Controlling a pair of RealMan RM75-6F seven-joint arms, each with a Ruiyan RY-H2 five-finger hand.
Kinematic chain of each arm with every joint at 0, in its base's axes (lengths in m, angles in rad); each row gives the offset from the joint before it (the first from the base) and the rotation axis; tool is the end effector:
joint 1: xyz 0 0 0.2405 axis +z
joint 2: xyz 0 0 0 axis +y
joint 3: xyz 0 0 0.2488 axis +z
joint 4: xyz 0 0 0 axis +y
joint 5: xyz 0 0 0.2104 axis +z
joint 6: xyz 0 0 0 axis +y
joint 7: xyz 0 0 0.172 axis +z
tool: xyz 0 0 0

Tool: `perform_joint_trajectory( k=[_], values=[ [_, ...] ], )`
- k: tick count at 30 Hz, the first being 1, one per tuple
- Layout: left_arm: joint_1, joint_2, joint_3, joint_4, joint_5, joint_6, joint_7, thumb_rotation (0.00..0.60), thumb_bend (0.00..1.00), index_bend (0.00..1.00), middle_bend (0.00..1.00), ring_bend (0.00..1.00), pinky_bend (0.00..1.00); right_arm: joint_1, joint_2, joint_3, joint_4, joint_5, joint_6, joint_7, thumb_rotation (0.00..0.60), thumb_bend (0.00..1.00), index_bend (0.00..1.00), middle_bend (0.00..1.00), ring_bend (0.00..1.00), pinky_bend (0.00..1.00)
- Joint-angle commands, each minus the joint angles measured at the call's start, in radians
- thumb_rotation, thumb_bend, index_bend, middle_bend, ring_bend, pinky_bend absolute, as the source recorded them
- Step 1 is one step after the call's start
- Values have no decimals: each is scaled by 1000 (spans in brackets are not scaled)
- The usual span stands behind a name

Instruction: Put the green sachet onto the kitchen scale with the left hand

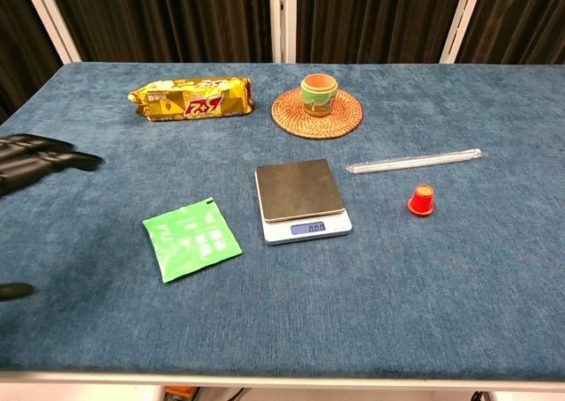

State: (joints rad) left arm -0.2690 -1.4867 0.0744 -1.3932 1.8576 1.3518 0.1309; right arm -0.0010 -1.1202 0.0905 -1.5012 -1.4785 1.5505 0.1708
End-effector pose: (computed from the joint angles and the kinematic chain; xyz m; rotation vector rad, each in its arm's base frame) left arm -0.2198 0.2077 -0.0015 -1.9689 -0.7255 -1.0866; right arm -0.3371 -0.1894 0.1858 1.2304 -0.9176 0.9510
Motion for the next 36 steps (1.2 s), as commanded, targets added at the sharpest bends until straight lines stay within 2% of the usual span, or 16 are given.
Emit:
perform_joint_trajectory(
  k=[1,5,11,28,36],
  values=[
    [-27,-48,-6,36,5,-13,-32,600,57,87,112,0,0,0,4,0,-3,0,-2,5,600,125,0,0,0,0],
    [-53,-109,-4,98,1,-39,-51,600,58,90,113,0,0,4,8,-4,-10,-3,-13,6,600,125,0,0,0,0],
    [-72,-187,-11,202,5,-11,-68,600,58,103,113,0,0,5,12,-4,-25,-11,-7,-6,600,125,0,0,0,0],
    [-139,-338,-13,368,-10,9,-160,600,62,143,113,0,0,1,17,-14,-38,-3,-17,-24,600,125,0,0,0,0],
    [-169,-380,-19,437,-25,9,-170,600,71,165,113,0,0,-4,16,-15,-25,6,-19,-10,600,125,0,0,0,0]
  ],
)
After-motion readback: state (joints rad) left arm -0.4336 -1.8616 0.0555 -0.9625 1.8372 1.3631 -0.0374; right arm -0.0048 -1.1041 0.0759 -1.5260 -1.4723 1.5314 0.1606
